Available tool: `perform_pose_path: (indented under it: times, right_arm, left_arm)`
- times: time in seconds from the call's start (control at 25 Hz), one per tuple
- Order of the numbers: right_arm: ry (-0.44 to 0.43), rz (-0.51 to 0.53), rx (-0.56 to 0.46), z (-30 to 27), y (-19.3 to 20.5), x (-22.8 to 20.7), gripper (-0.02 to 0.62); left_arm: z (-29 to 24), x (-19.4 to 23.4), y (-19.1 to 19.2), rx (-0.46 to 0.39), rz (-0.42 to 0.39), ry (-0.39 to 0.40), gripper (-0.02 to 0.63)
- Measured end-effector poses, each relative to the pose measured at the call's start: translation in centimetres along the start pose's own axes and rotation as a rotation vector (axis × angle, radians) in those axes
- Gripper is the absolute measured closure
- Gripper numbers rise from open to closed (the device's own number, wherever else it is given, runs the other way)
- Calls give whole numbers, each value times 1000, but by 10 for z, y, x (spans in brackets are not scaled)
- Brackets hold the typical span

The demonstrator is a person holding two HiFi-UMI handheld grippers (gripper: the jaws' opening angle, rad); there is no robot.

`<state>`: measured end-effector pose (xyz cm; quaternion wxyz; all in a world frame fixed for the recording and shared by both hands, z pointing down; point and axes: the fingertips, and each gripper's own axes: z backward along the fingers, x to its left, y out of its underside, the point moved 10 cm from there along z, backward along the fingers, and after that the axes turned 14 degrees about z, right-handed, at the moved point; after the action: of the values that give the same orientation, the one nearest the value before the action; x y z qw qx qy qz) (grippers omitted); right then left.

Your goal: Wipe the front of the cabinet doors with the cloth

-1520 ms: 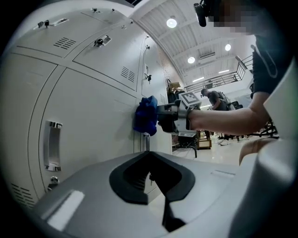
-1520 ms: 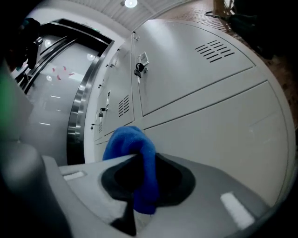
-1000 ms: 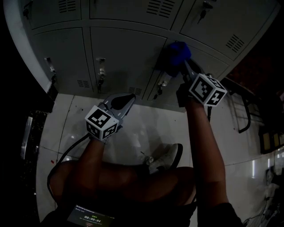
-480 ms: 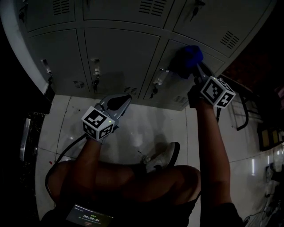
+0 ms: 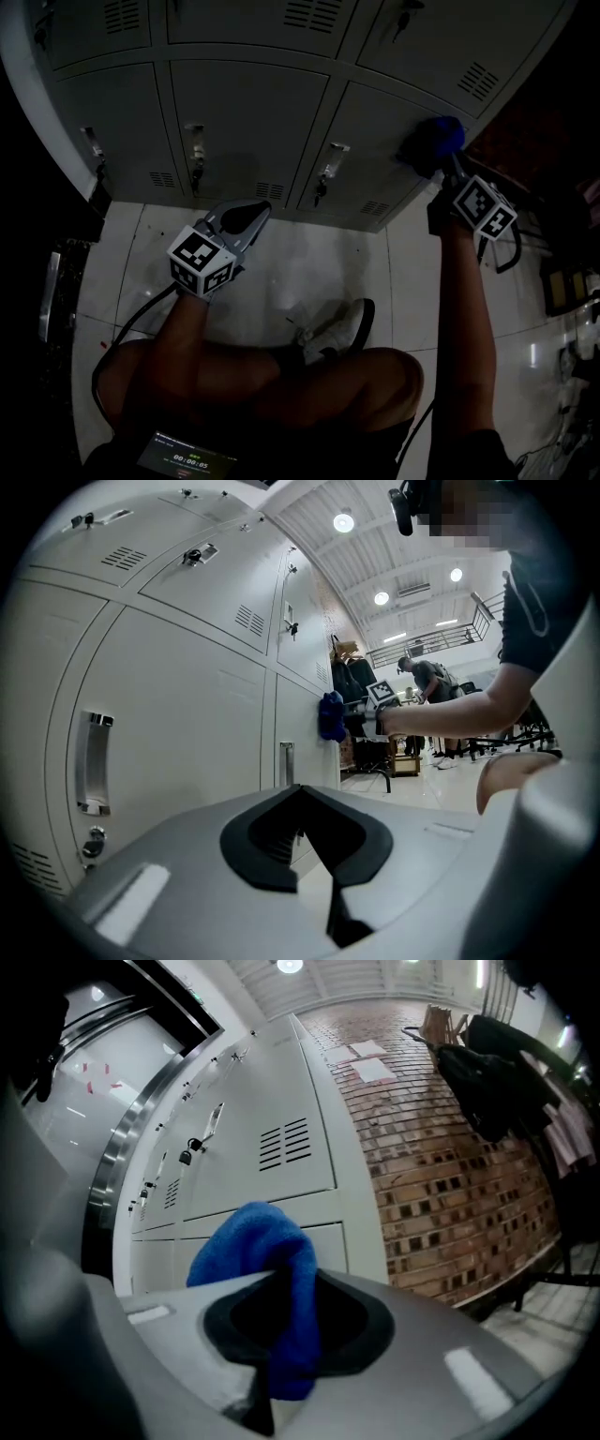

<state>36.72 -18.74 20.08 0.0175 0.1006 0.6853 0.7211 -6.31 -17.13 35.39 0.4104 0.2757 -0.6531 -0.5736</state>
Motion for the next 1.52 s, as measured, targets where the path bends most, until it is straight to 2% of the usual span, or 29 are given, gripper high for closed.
perform_pose_path:
  times: [0.4,0.64,0.88,1.2,1.4,1.52]
  right_arm:
    - [141,-7,34,21,10,-41,534]
    - [149,-86,12,32,13,-38,534]
    - [57,-129,-47,31,1,-2,534]
    - [-199,-50,10,-6,5,91,534]
    - [-281,-78,32,-32,18,132,534]
    - [-303,-89,31,-47,21,148,534]
  left_arm:
    - [-1,-1,2,7,8,-2,603]
    - [-2,0,-1,-2,9,1,603]
    - [-2,0,-1,-4,7,-1,603]
    - [-2,1,-2,-10,9,-10,603]
    - [-1,3,-4,-19,15,-19,603]
    - [-1,3,-5,-25,17,-17,603]
